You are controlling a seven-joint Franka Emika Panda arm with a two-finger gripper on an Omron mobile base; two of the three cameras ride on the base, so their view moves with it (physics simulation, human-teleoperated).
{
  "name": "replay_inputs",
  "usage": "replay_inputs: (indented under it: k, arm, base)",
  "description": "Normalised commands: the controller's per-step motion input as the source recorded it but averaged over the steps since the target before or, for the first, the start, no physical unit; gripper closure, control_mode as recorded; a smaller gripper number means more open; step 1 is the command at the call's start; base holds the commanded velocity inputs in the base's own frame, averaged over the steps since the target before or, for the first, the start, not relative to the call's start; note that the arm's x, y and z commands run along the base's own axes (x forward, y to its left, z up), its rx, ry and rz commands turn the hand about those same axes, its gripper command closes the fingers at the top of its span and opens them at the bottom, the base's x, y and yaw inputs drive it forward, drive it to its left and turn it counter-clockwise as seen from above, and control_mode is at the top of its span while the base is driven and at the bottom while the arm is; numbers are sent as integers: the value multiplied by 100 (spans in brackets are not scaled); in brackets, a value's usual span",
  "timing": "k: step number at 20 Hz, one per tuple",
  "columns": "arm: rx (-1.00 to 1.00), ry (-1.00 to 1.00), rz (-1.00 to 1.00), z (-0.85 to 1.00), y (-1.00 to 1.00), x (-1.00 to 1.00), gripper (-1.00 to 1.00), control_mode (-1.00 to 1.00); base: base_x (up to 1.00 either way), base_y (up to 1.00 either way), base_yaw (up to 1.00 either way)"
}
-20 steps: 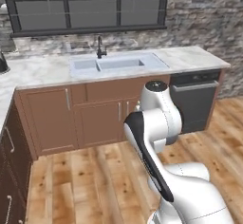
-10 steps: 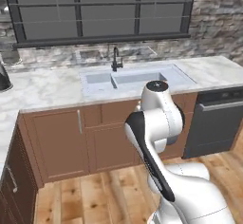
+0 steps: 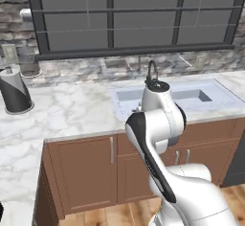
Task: Restock the sink supplies by placing the sponge and soap dispenser on the counter and next to the sink. Make sure the soap dispenser is upright.
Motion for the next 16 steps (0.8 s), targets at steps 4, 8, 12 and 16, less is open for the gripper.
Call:
replay_inputs:
  k: [4,8,12,16]
  arm:
    - [0,0,0,0,0,0,100,100]
    - [0,0,0,0,0,0,100,100]
    - [0,0,0,0,0,0,100,100]
    - [0,0,0,0,0,0,100,100]
  base:
    - [83,50,9]
    - [42,33,3]
    - [13,20,0]
    - [81,20,4]
